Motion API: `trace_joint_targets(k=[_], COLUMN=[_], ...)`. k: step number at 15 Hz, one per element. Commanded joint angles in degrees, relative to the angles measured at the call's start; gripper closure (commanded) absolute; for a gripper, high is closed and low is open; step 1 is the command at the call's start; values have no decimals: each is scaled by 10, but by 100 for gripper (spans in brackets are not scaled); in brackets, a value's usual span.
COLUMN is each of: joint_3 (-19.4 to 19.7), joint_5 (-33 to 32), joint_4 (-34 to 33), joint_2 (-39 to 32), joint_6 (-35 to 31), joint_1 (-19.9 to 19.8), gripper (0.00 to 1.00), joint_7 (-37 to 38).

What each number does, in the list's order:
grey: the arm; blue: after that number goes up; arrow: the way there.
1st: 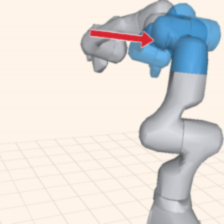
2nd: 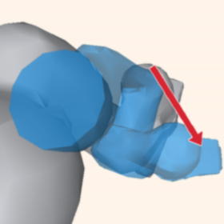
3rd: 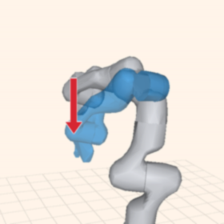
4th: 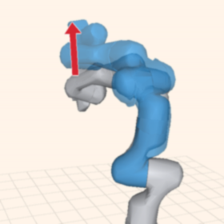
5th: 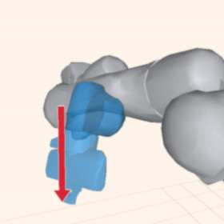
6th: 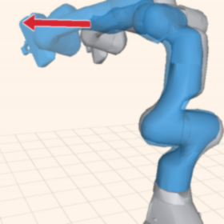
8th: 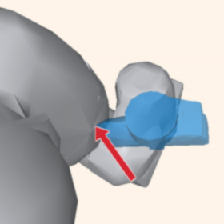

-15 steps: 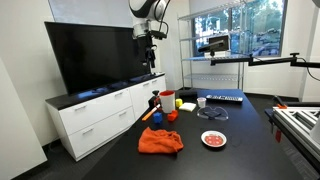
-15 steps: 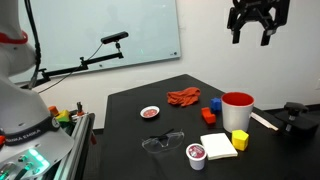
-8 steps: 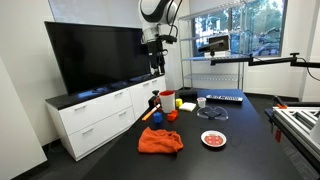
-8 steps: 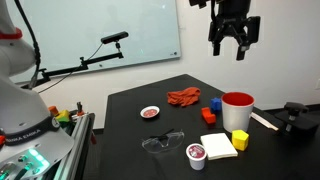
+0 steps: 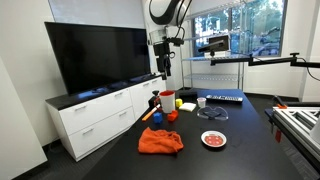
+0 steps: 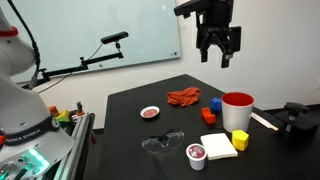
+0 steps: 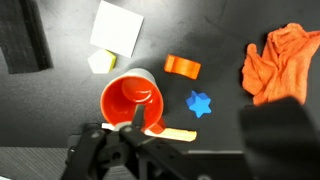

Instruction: Move the black clamp to the left then rotate the top of the clamp.

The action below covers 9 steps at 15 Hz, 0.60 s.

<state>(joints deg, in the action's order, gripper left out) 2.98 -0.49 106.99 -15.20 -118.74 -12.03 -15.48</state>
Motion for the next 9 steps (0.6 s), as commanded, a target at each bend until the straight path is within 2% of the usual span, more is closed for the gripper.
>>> trace_joint_targets(k=[1,9], joint_3=[12,16], joint_5=[-2,-5], joint_4=[38,53], joint_2=[35,43], joint_6=[-28,-41], joint_1=[13,19], gripper=[0,0], joint_7=[14,19])
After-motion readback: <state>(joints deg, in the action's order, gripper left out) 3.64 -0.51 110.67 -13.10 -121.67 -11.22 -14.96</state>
